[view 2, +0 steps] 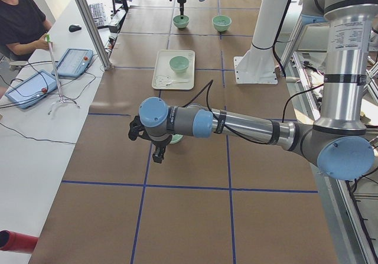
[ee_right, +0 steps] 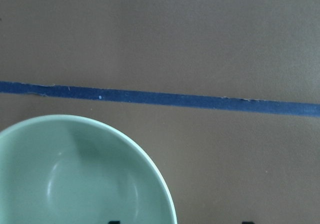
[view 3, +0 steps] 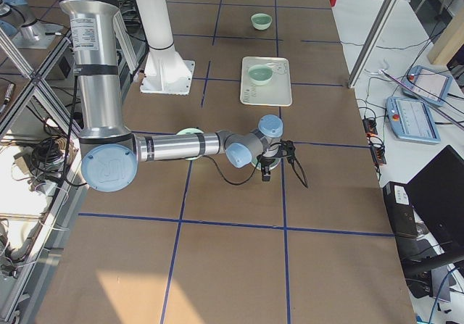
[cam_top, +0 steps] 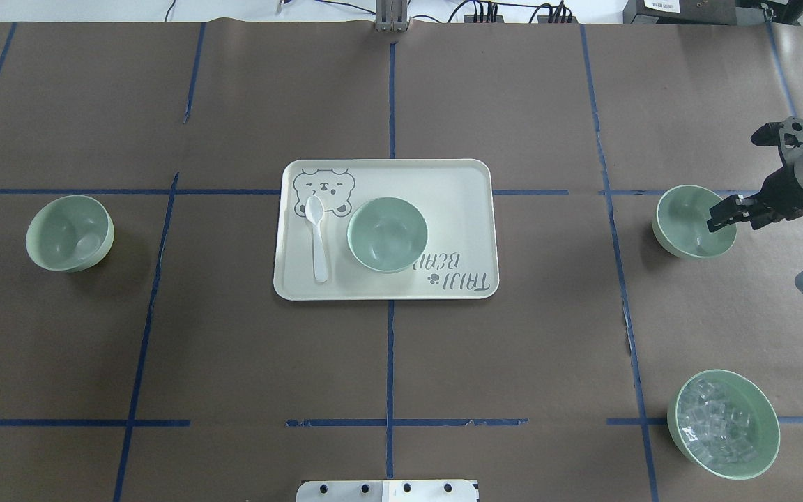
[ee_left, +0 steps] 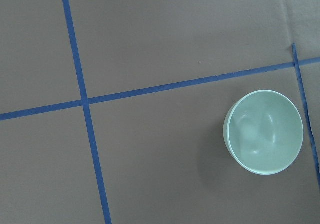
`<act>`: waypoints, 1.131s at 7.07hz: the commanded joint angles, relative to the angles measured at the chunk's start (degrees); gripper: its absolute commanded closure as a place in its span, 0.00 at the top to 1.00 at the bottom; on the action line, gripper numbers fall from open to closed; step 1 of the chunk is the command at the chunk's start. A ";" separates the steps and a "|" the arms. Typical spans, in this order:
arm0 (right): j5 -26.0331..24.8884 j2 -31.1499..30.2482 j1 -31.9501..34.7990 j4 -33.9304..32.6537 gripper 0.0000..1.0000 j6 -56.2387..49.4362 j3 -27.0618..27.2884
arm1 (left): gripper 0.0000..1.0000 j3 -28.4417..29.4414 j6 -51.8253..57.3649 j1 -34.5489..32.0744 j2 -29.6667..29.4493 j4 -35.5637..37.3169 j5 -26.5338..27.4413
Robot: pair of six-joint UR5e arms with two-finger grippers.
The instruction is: Stack green bowls together
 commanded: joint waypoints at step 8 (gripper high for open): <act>0.29 17.69 -14.43 -2.96 0.00 39.01 12.98 | 1.00 -0.16 -0.16 0.05 0.00 -0.18 -0.18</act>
